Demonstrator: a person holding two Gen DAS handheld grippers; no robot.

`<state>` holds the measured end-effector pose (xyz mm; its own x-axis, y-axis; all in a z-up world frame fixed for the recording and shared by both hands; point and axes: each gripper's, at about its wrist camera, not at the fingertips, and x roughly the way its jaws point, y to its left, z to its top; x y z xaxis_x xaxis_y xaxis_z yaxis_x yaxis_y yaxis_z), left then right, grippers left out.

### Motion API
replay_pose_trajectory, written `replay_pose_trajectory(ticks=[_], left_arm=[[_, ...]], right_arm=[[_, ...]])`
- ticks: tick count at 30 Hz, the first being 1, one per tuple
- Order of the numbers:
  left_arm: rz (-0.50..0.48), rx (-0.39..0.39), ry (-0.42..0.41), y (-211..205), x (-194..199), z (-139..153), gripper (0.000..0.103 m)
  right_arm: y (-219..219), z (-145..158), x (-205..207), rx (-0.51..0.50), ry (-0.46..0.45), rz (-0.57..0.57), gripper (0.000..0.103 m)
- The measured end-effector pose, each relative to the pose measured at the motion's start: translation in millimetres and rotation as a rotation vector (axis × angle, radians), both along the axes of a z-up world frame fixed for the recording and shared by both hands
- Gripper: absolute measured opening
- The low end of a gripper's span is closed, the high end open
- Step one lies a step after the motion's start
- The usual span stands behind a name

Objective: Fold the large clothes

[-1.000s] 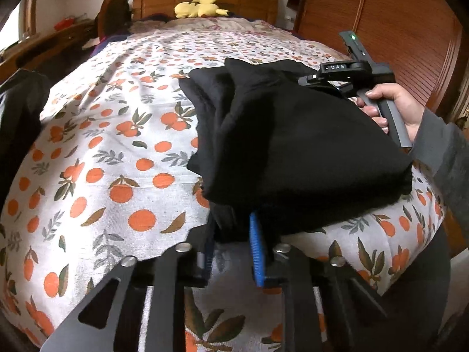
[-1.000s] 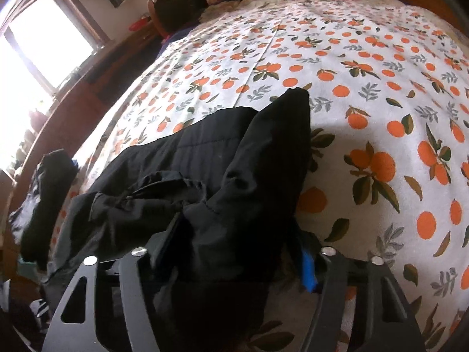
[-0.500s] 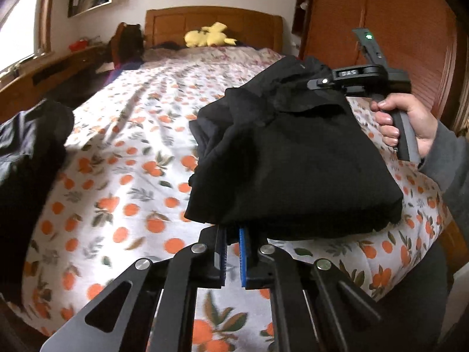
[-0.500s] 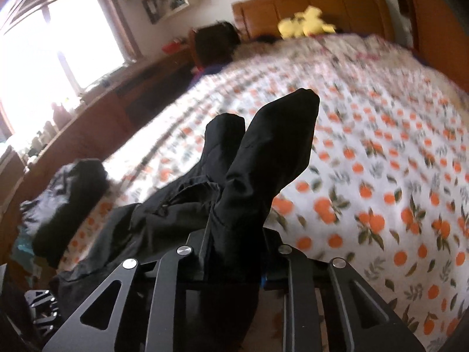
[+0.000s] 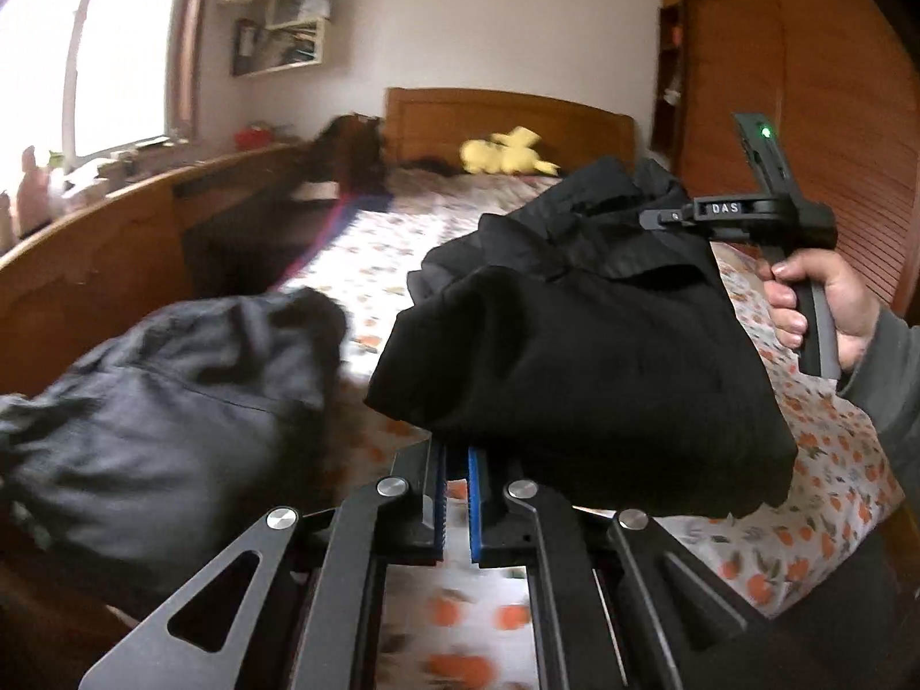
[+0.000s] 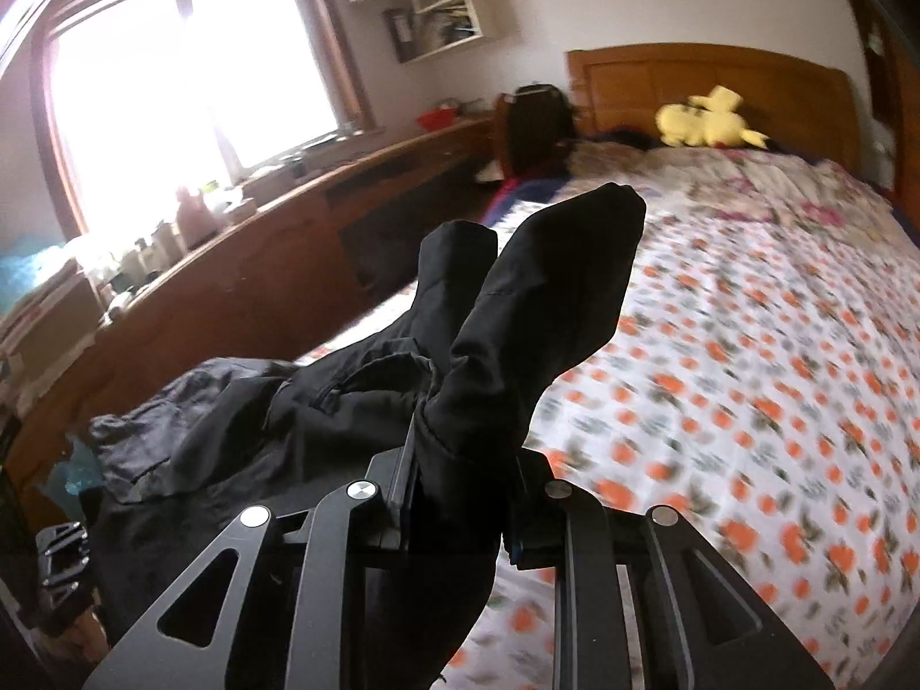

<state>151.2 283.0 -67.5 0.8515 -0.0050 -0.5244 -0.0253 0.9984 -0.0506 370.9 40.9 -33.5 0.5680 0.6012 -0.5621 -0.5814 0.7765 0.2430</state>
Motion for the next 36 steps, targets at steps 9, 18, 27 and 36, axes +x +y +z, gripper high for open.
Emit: replay_pose_trajectory(ticks=[9, 18, 27, 36], left_arm=[[0.135, 0.037, -0.023, 90.3, -21.4, 30.7, 0.005], [0.28, 0.063, -0.055, 170.6, -49.6, 63.9, 0.005], [0.468, 0.1, -0.017, 248.1, -71.8, 66.9, 0.005], [0.539, 0.061, 0.084, 286.3, -74.4, 18.0, 0.007]], right_arm=[[110.1, 14.2, 6.8, 0.008, 0.004, 0.093, 0.02], [204.5, 15.1, 11.1, 0.059, 0.057, 0.183, 0.02], [293.6, -5.2, 4.9, 0.028, 0.099, 0.261, 0.023], [307.0, -62.9, -6.2, -0.174, 0.104, 0.23, 0.058]])
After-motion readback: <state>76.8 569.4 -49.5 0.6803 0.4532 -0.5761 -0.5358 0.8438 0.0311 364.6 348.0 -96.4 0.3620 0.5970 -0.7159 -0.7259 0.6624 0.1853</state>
